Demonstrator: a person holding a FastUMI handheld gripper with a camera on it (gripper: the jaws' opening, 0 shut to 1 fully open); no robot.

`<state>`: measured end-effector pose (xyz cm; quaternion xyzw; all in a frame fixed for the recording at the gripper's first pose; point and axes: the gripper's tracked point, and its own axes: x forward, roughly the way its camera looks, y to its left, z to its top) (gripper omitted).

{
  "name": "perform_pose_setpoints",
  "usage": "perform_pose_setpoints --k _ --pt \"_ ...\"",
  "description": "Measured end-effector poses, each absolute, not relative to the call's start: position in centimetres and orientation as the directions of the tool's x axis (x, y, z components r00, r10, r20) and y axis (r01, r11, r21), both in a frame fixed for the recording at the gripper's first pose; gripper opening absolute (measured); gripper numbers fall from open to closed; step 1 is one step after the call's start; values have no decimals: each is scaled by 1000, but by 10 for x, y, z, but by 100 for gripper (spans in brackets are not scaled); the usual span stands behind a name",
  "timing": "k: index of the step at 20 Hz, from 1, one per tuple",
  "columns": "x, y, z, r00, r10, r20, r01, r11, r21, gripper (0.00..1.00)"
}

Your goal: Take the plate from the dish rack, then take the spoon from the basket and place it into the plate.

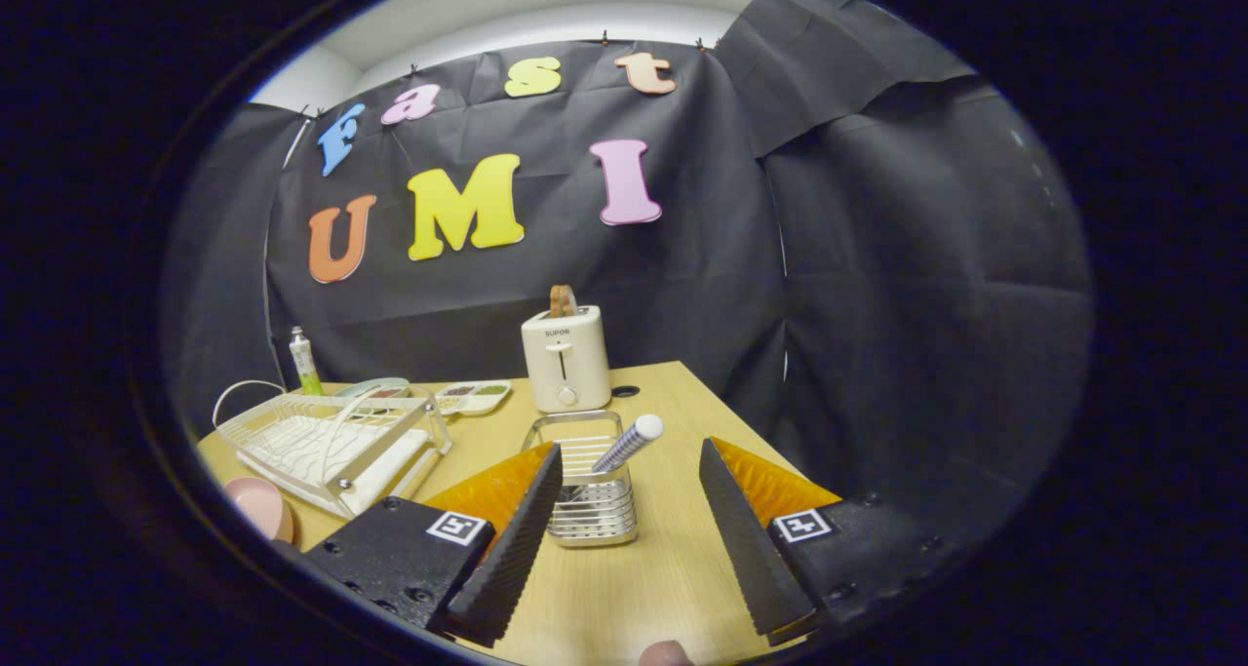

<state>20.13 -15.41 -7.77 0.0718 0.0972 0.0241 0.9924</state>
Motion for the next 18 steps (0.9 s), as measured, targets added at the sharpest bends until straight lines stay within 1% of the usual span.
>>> perform_pose_setpoints --k 4,7,8,11,13,14,16,18 --pt "217 -148 -73 976 107 -188 -74 982 174 76" --pt "223 -143 -71 976 118 -183 -88 983 163 56" --pt "226 -144 -71 976 113 -184 -83 983 161 54" --pt "224 -139 -65 972 139 -191 -101 975 196 32" --pt "225 -135 -59 967 160 -197 -113 967 226 26" --pt "228 -137 -57 968 146 -203 -99 970 224 23" --pt "231 -132 -53 962 171 -212 -117 962 246 15" --pt "230 -131 -51 957 175 -230 -111 957 268 12"
